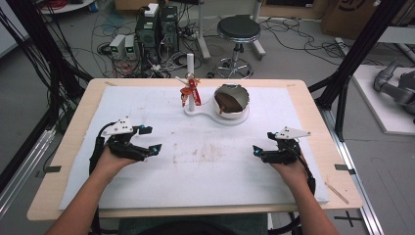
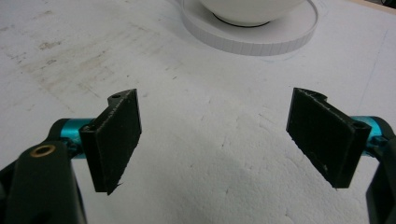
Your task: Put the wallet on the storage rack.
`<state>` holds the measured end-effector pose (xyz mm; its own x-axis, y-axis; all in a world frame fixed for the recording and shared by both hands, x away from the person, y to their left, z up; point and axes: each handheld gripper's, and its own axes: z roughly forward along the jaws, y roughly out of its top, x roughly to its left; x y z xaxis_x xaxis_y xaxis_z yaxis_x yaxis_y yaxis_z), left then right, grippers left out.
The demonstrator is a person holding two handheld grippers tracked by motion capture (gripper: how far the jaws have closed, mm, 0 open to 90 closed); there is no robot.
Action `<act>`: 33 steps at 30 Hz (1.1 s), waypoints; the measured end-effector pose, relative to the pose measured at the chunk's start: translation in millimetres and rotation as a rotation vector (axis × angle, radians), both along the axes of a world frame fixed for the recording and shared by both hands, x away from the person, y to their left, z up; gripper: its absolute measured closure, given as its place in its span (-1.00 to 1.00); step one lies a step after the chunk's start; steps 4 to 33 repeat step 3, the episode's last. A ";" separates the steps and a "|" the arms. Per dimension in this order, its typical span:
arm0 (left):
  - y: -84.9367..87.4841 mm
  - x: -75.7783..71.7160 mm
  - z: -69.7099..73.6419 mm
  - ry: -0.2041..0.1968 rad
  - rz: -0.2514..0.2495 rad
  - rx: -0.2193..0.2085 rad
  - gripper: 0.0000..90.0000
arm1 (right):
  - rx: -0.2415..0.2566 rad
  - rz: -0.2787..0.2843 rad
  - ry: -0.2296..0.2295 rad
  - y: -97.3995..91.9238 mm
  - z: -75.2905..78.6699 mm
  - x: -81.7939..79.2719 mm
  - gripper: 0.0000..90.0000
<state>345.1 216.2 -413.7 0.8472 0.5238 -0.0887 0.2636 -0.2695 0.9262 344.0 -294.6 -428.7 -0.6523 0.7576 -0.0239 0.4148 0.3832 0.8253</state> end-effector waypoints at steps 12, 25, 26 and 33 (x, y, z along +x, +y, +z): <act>0.2 0.0 0.1 0.001 0.003 -0.003 -0.61 | 0.002 0.005 -0.001 0.5 -0.4 0.6 -0.60; 0.2 0.0 0.1 0.001 0.003 -0.003 -0.61 | 0.002 0.005 -0.001 0.5 -0.4 0.6 -0.60; 0.2 0.0 0.1 0.001 0.003 -0.003 -0.61 | 0.002 0.005 -0.001 0.5 -0.4 0.6 -0.60; 0.2 0.0 0.1 0.001 0.003 -0.003 -0.61 | 0.002 0.005 -0.001 0.5 -0.4 0.6 -0.60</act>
